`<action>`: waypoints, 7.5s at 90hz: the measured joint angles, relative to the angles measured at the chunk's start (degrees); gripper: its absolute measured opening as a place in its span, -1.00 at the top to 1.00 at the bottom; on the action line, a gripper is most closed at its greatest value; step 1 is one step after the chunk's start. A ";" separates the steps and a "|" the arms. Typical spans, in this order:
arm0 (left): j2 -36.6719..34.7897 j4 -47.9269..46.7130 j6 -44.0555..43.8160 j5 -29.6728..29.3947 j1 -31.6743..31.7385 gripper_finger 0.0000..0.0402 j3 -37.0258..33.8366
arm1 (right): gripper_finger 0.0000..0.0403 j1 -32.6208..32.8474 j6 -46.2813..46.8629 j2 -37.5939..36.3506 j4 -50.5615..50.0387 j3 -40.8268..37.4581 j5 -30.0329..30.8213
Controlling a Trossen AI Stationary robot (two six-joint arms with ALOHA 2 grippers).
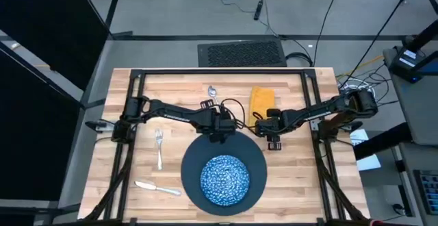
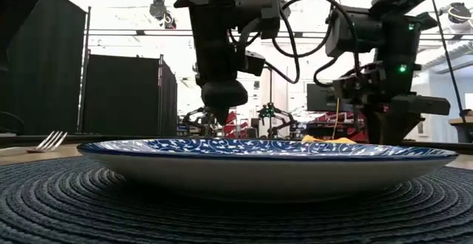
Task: Set table place
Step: Put the yellow table napkin on the blue table mat to the left of the blue plate
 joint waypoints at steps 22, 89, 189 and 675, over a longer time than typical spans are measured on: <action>0.00 0.50 -0.25 0.85 0.00 0.28 0.00 | 0.83 -0.04 -1.67 0.15 2.32 -0.33 -0.66; 0.07 30.02 5.26 19.66 1.17 0.28 -1.46 | 1.00 -0.34 -1.95 0.72 -9.11 11.59 7.23; 3.51 34.29 -25.38 40.74 14.78 0.28 -1.81 | 1.00 -1.86 -6.27 0.55 -3.15 11.93 11.04; -16.94 5.19 -87.13 22.77 -46.15 1.00 -21.92 | 0.30 5.73 -9.67 6.69 -6.83 53.77 -6.49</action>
